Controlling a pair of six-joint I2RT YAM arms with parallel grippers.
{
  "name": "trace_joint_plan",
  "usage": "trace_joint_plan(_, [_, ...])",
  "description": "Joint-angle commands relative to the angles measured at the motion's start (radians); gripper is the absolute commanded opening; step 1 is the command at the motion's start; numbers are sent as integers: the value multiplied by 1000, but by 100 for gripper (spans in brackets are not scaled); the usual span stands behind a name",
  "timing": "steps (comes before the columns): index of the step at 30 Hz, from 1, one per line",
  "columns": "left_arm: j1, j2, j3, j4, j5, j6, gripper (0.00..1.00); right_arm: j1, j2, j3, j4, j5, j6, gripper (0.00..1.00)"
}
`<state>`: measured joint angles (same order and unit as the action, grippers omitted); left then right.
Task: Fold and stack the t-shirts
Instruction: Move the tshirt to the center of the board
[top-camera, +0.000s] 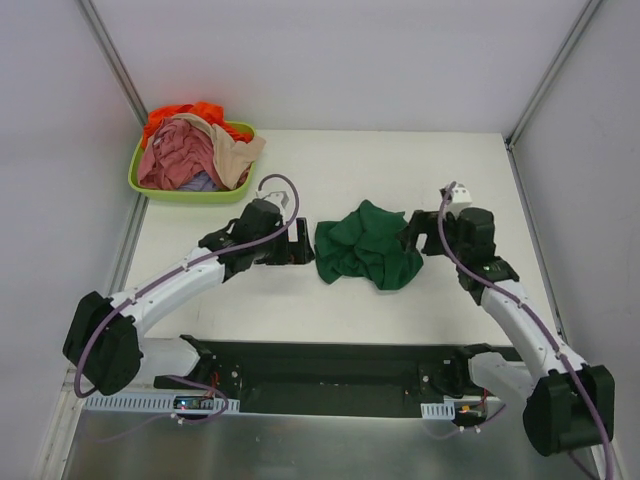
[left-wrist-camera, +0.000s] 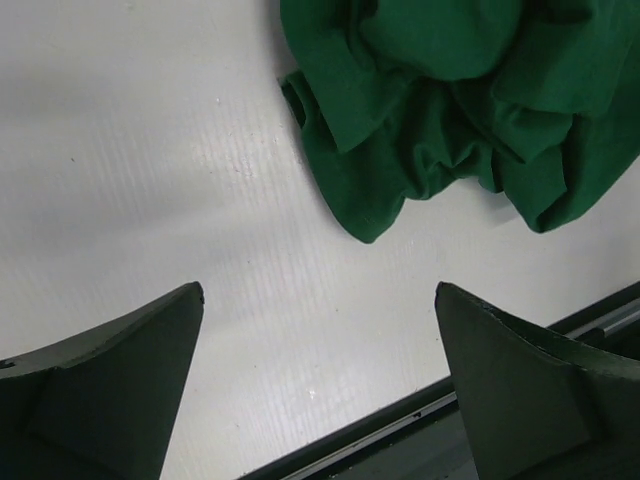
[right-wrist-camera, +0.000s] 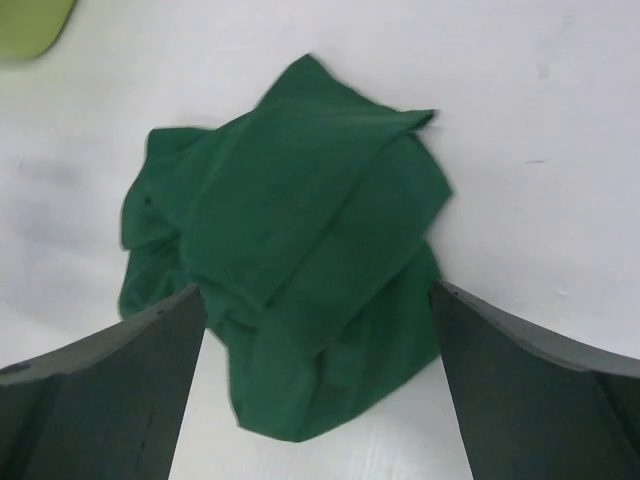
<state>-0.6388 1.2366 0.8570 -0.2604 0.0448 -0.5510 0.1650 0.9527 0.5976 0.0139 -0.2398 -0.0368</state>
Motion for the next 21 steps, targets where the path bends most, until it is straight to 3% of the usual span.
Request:
trace_joint_plan(1, [8, 95, 7, 84, 99, -53, 99, 178, 92, 109, -2, 58, -26, 96])
trace_joint_plan(5, [7, 268, 75, 118, 213, -79, 99, 295, 237, 217, -44, 196, -17, 97])
trace_joint_plan(9, [5, 409, 157, 133, 257, -99, 91, 381, 398, 326, -100, 307, -17, 99])
trace_joint_plan(14, [-4, 517, 217, 136, 274, -121, 71, 416, 538, 422, -158, 352, 18, 80])
trace_joint_plan(21, [-22, 575, 200, 136, 283, -118, 48, 458, 635, 462, -187, 424, 32, 66])
